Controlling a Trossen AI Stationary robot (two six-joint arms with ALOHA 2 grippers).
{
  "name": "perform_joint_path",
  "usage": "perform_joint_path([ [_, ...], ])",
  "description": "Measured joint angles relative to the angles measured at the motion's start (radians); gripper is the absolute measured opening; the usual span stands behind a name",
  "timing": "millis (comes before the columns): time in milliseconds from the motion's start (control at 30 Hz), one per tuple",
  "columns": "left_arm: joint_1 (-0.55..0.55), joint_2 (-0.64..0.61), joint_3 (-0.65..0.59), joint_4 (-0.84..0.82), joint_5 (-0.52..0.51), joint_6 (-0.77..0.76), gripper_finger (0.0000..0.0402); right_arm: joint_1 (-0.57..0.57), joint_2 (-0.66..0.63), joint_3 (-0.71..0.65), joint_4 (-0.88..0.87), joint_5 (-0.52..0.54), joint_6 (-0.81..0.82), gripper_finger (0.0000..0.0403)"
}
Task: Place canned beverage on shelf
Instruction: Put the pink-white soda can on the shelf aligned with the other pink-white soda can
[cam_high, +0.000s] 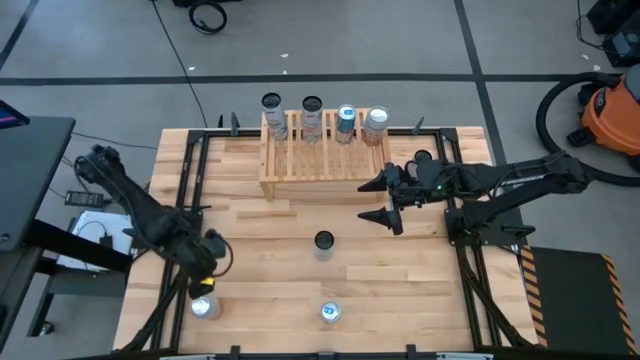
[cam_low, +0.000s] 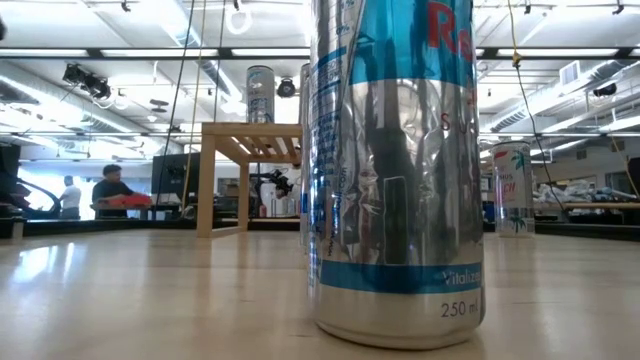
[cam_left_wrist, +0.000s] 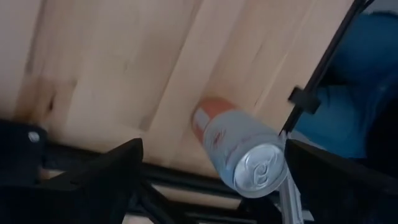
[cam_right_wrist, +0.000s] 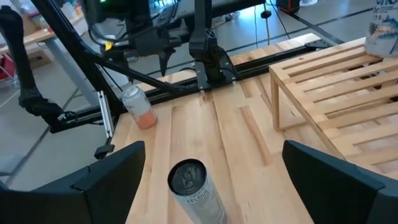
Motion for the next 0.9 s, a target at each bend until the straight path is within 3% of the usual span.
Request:
perform_joint_path([
  [367,-0.164,0.095,0.0,0.103,0.0,-0.236,0.0393,0.0,0.032,0.0,0.019,-0.008,-0.002,0.0389],
  [900,-0.204,0.192,0.0,0.153,-0.006,-0.329,0.0393,0.0,0.031,0.0,0.023,-0.01,-0.003,0.0389],
])
